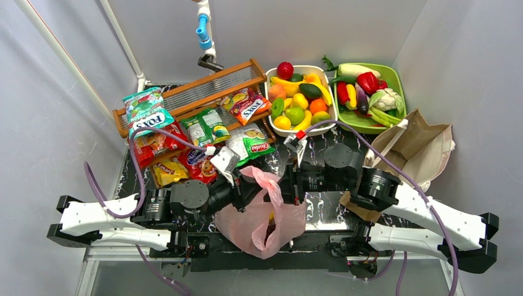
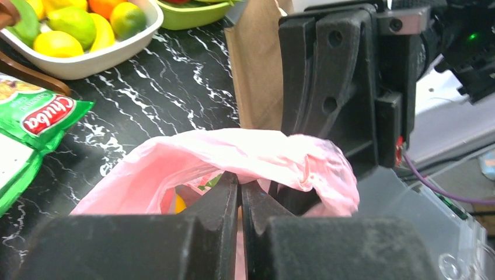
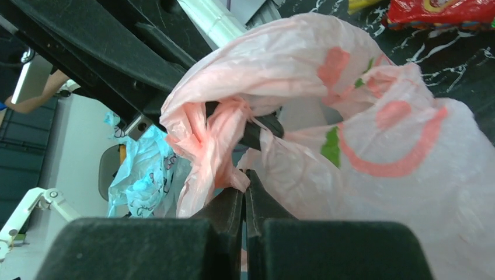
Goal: Place the mixed food into the grocery bags and tie them
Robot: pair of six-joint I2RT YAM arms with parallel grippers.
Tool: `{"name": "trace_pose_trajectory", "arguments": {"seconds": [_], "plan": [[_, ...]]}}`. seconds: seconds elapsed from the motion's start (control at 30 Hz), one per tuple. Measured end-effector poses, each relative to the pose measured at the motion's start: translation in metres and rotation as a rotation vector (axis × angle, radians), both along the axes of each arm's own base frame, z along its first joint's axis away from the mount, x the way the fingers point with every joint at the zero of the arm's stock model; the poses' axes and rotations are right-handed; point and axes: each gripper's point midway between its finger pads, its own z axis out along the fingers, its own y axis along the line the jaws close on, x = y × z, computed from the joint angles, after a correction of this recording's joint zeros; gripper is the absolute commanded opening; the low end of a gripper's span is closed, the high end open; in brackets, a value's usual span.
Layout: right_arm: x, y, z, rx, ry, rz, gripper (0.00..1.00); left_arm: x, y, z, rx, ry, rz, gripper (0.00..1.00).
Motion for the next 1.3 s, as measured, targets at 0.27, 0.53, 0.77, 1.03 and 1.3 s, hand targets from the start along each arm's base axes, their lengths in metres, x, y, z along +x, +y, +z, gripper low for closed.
{"name": "trace_pose_trajectory", "arguments": {"seconds": [0.27, 0.53, 0.77, 1.03, 1.3], "plan": [[0.001, -0.018, -0.009, -0.054, -0.008, -0.041, 0.01, -0.02, 0.0, -0.014, 0.053, 0.045, -0.115, 0.0], [0.005, -0.019, -0.016, -0.103, 0.0, -0.063, 0.01, -0.034, -0.004, -0.019, 0.102, 0.067, -0.2, 0.0], [0.013, -0.022, -0.021, -0.133, -0.016, -0.108, 0.01, -0.036, 0.003, -0.023, 0.121, 0.08, -0.205, 0.0], [0.02, -0.027, -0.022, -0.142, -0.031, -0.158, 0.01, -0.036, 0.016, -0.023, 0.121, 0.092, -0.193, 0.0], [0.031, -0.033, -0.03, -0.182, -0.031, -0.23, 0.01, -0.036, 0.021, -0.03, 0.152, 0.1, -0.189, 0.0]]}}
